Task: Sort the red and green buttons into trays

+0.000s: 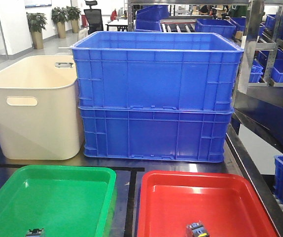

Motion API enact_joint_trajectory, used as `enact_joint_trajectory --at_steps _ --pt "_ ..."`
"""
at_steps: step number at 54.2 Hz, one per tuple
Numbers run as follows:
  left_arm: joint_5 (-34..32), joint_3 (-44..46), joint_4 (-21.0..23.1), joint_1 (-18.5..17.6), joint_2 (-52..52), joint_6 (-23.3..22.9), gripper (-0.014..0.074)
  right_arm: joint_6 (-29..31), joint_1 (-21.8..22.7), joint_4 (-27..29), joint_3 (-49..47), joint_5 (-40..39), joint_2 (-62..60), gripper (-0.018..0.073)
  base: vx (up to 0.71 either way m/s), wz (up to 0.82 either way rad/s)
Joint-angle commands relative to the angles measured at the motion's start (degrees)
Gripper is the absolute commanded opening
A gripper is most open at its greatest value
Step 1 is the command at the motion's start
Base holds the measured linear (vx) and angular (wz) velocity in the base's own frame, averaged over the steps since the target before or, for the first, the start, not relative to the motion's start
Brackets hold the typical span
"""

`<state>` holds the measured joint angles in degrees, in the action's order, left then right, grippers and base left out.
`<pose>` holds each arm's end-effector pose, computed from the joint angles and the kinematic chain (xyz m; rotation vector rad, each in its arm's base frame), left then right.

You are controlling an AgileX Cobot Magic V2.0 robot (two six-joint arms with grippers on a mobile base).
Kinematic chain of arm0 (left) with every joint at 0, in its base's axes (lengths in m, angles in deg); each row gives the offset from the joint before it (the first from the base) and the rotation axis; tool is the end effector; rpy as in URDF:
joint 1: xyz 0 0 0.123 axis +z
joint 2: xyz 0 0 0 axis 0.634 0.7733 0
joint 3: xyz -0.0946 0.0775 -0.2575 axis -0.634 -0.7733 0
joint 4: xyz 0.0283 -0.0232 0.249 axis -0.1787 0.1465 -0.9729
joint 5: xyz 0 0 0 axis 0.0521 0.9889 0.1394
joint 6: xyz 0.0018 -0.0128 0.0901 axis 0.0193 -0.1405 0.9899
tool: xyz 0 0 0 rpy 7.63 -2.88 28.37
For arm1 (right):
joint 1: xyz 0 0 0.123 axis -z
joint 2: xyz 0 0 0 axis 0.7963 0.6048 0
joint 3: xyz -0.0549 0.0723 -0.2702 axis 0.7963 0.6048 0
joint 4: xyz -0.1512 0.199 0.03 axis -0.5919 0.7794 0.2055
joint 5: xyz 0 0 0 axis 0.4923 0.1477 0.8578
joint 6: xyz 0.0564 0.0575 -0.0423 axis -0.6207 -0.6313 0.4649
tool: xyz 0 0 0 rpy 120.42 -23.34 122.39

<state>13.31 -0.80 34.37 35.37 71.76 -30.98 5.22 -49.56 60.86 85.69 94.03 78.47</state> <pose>0.0566 -0.0037 0.1982 0.0957 1.5683 -0.0080 0.0566 -0.0033 0.1945 0.1385 1.5950 0.0463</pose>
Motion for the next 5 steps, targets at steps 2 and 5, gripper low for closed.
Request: enact_joint_trajectory --at_steps 2,5 --pt "-4.7 1.2 0.1 -0.3 -0.9 -0.5 -0.0007 0.4 0.3 -0.1 0.7 -4.8 -0.3 -0.0012 0.0 0.0" --pt "-4.7 1.2 0.1 -0.3 -0.9 -0.5 -0.0007 0.4 0.3 -0.1 0.7 -4.8 -0.3 -0.0012 0.0 0.0"
